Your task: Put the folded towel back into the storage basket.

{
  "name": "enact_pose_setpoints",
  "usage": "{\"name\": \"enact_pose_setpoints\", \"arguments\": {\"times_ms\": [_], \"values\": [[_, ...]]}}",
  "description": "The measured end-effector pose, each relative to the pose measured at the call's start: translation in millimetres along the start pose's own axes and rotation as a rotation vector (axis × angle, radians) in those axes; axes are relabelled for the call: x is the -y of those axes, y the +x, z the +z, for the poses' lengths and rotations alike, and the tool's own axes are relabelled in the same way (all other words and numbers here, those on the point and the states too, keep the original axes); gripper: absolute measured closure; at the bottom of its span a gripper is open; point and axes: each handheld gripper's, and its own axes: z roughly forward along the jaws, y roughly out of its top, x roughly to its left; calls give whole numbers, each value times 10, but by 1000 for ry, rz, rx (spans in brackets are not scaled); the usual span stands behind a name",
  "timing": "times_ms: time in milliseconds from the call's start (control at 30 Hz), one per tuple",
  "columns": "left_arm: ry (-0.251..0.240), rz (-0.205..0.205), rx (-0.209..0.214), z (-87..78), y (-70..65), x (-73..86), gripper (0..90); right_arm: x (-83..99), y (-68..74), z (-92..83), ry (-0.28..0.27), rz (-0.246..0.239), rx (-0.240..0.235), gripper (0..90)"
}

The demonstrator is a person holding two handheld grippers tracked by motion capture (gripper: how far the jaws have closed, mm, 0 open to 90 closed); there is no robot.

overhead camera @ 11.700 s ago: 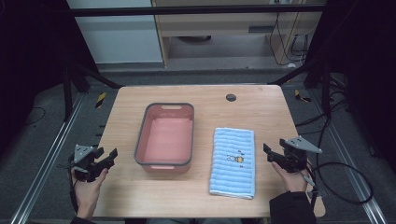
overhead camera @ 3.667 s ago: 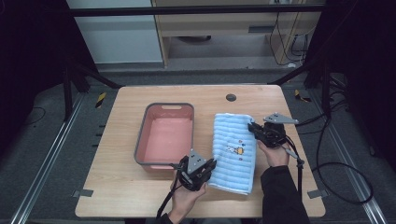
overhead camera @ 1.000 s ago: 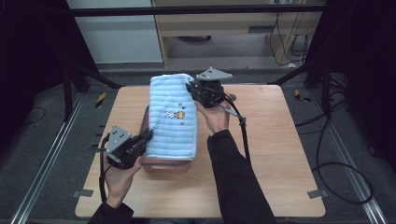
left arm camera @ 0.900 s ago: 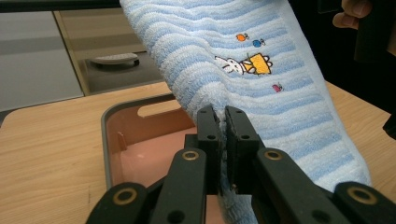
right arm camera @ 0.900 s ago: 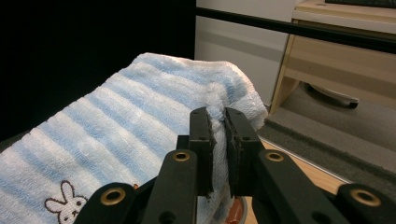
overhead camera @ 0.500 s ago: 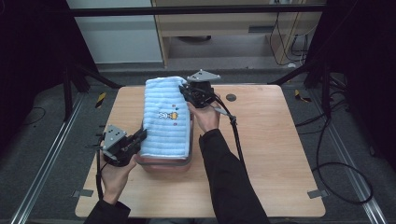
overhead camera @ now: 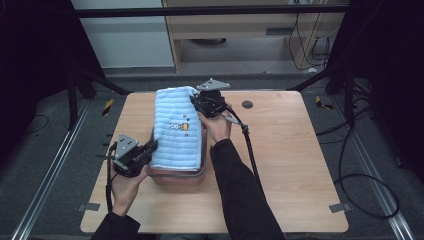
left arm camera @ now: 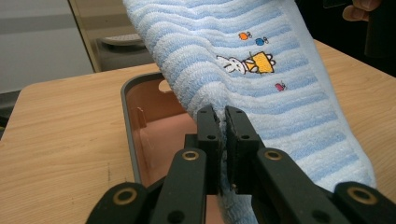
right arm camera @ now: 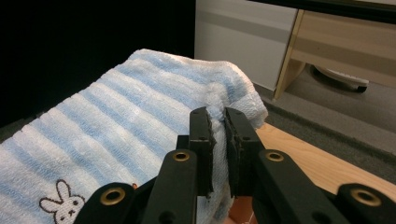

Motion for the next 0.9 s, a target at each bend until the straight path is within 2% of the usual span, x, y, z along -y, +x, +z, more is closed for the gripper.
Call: {"name": "enact_pose_setpoints", "arguments": {"times_ms": [167, 233, 433, 900], "values": [[10, 15, -10, 42, 7, 31, 851, 57, -8, 46, 5, 1, 1, 823], [23, 7, -6, 59, -3, 48, 851, 107, -8, 74, 15, 1, 4, 824], [53, 36, -12, 138, -30, 110, 851, 199, -30, 117, 34, 10, 11, 823], [105, 37, -21, 227, -54, 242, 850, 384, -39, 220, 80, 10, 15, 822]]}}
